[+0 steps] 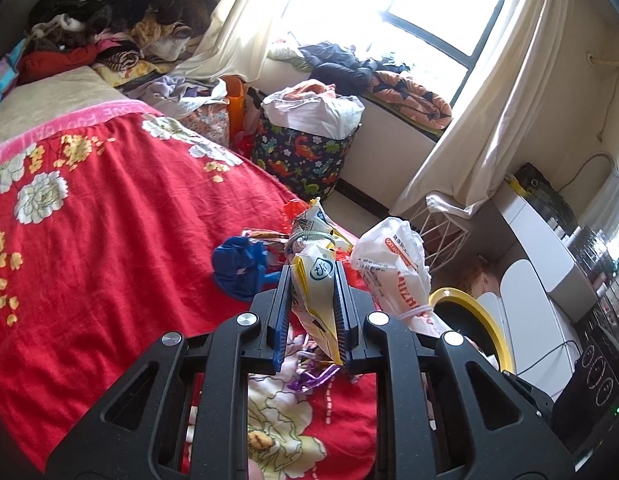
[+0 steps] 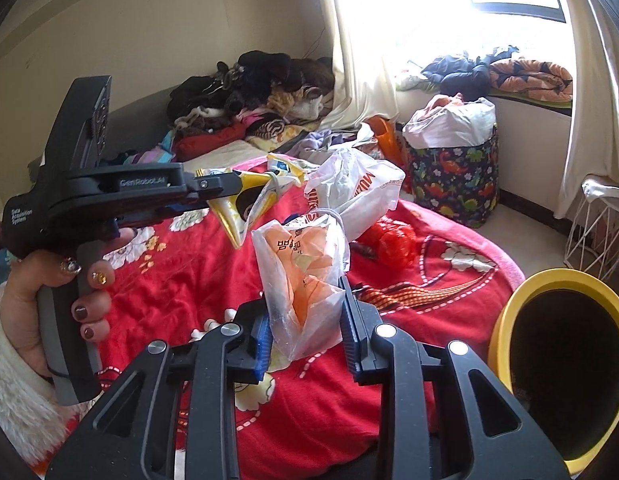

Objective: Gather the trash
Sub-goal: 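Carry the snack bag with the left tool while the right tool carries the white bag to the bin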

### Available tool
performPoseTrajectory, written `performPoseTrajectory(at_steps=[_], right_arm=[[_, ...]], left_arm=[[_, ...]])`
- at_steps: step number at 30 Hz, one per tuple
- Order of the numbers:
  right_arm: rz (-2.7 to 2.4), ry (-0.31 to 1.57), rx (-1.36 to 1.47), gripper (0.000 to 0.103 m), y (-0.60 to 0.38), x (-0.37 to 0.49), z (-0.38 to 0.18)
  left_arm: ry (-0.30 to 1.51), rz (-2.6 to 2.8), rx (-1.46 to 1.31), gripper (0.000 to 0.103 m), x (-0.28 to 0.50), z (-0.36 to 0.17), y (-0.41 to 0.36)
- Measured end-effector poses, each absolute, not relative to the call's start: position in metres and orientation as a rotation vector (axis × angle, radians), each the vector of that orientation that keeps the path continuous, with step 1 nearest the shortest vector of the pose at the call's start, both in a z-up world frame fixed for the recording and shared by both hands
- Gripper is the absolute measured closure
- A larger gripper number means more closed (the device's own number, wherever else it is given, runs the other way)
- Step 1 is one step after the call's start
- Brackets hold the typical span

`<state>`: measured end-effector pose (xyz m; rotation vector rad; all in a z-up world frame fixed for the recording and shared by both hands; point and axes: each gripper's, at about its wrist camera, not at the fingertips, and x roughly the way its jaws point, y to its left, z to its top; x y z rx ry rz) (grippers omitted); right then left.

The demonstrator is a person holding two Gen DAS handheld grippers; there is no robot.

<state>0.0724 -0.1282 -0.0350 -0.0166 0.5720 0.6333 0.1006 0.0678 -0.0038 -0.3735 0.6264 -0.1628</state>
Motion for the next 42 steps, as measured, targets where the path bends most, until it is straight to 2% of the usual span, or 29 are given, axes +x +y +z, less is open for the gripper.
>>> performPoseTrajectory(at_steps=[42], right_arm=[[0.509, 0.496, 0.068, 0.077, -0.186, 0.074, -0.021]], left_arm=[[0.627, -0.286, -0.267, 0.089, 0.095, 0.003, 0.008]])
